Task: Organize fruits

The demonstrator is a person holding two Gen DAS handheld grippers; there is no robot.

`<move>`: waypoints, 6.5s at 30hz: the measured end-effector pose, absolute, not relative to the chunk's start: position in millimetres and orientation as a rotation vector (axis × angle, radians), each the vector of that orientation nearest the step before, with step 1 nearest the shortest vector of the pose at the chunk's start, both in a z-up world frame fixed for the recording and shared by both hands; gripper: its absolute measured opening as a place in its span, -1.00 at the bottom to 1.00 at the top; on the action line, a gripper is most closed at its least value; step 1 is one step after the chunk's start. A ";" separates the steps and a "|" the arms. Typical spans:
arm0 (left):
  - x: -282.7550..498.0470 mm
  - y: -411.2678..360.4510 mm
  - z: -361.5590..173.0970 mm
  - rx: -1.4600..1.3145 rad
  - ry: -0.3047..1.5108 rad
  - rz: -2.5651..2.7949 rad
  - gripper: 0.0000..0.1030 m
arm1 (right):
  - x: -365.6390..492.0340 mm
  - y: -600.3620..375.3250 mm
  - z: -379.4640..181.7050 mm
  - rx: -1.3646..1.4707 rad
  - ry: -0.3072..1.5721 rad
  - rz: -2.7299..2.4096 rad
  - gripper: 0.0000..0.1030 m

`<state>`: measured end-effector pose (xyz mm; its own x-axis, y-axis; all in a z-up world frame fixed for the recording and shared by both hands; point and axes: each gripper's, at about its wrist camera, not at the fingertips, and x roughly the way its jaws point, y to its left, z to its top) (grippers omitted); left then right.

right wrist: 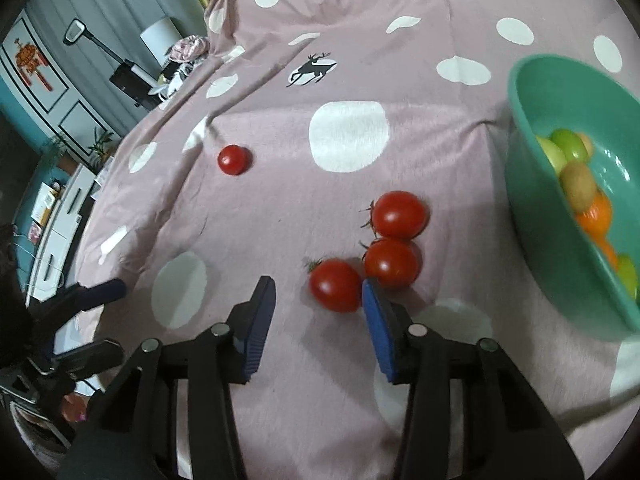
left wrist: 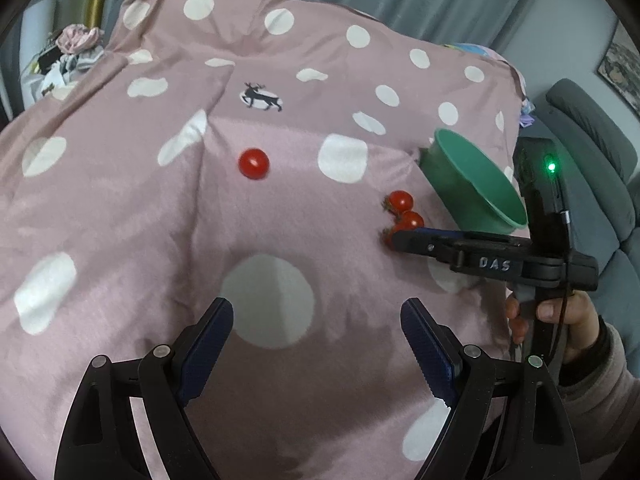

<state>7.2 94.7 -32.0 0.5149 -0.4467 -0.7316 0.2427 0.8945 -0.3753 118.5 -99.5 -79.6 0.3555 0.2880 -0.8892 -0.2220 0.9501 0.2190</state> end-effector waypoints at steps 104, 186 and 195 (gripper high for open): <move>23.4 110.3 9.5 -0.305 0.801 -0.353 -0.41 | 89.0 -56.6 -39.3 -0.037 1.054 0.582 -0.46; 109.6 -194.9 -0.5 0.221 0.890 -0.576 -0.41 | 78.2 -277.0 -1.0 0.158 0.793 0.138 -0.44; 113.3 -197.2 -6.0 0.231 0.903 -0.565 -0.41 | 81.2 -277.2 -3.6 0.155 0.803 0.132 -0.43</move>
<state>113.3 -197.2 -6.0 0.4870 -0.3654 -0.7933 0.5538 0.8316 -0.0430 81.2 -277.2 -3.6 0.6874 0.1760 -0.7047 -0.0581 0.9804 0.1882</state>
